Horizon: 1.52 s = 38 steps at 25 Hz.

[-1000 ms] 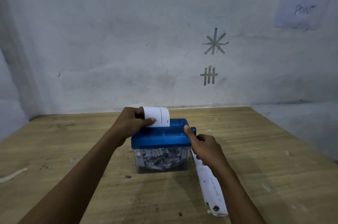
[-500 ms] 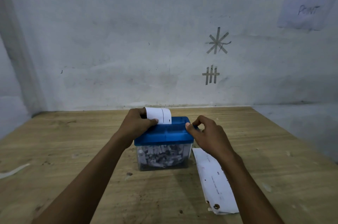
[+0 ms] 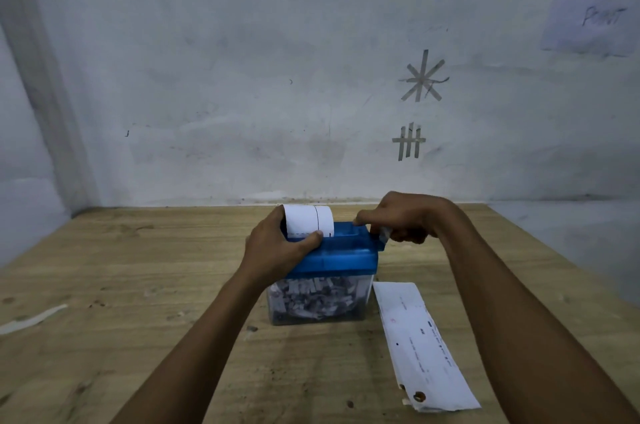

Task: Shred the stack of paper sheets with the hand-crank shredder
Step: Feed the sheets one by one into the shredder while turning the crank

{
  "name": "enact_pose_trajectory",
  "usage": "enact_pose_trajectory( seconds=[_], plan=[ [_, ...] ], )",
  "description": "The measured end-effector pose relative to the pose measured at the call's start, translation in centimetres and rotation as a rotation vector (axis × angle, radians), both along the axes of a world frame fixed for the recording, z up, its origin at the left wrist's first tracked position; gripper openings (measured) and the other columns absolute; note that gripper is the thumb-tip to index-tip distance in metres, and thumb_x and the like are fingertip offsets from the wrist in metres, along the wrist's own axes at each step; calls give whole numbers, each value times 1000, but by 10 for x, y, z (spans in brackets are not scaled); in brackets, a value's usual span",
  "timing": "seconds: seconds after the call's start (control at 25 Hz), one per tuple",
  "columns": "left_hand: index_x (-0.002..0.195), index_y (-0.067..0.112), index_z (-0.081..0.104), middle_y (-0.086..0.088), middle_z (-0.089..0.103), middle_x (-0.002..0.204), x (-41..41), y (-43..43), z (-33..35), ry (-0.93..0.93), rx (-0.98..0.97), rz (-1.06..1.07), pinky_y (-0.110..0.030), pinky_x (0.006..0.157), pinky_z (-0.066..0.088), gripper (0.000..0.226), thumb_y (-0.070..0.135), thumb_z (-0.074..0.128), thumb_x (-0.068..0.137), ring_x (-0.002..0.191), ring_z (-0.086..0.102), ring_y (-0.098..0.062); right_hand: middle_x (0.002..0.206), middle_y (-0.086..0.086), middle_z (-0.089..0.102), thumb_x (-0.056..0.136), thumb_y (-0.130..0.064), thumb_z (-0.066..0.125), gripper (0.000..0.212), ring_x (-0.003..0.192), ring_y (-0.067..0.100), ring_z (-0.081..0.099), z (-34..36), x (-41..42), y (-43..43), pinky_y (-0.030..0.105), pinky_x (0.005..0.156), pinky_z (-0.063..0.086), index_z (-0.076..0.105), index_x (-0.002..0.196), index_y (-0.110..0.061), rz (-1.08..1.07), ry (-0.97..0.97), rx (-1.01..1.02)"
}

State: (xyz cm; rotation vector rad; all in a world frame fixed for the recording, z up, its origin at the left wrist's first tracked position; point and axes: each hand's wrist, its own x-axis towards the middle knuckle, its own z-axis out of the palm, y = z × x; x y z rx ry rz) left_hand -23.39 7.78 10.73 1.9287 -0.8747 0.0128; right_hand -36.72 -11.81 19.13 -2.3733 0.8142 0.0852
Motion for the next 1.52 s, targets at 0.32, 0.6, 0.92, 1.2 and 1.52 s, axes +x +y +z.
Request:
enact_pose_trajectory(
  seconds=[0.32,0.6,0.92,1.2,1.52],
  plan=[
    [110,26,57,11,65,101,8,-1,-8,-81,-19,-40,-28,70,56,62,63,81,67,87,61,-2,84,11,77,87,-43,68,43,81,25,75,-52,-35,-11,35,70,61,76,94,-1,101,-594,201],
    [112,29,56,15,65,106,10,-3,-11,-90,-51,-51,-32,74,58,69,68,81,61,92,62,-2,53,2,47,99,-33,57,30,36,9,38,-97,8,-11,17,32,27,60,83,-7,-280,-490,799],
    [121,27,56,11,65,115,5,-3,-11,-104,-17,-3,-34,76,59,99,89,73,45,100,63,-12,56,-2,46,104,-22,43,23,44,8,30,-137,-19,27,20,37,19,56,90,-10,-412,-536,706],
    [112,32,51,12,64,107,6,-3,-9,-139,42,17,-35,74,58,91,93,68,46,92,62,-12,57,3,44,106,-39,36,49,48,8,38,-108,-60,71,22,50,32,57,73,-11,-365,-567,107],
    [126,26,54,8,65,116,16,-2,-9,-120,62,-127,-32,80,60,103,89,70,47,99,64,-14,58,4,55,106,-33,36,45,57,21,60,-43,-2,39,31,53,41,50,68,-14,-406,-820,-281]
  ],
)
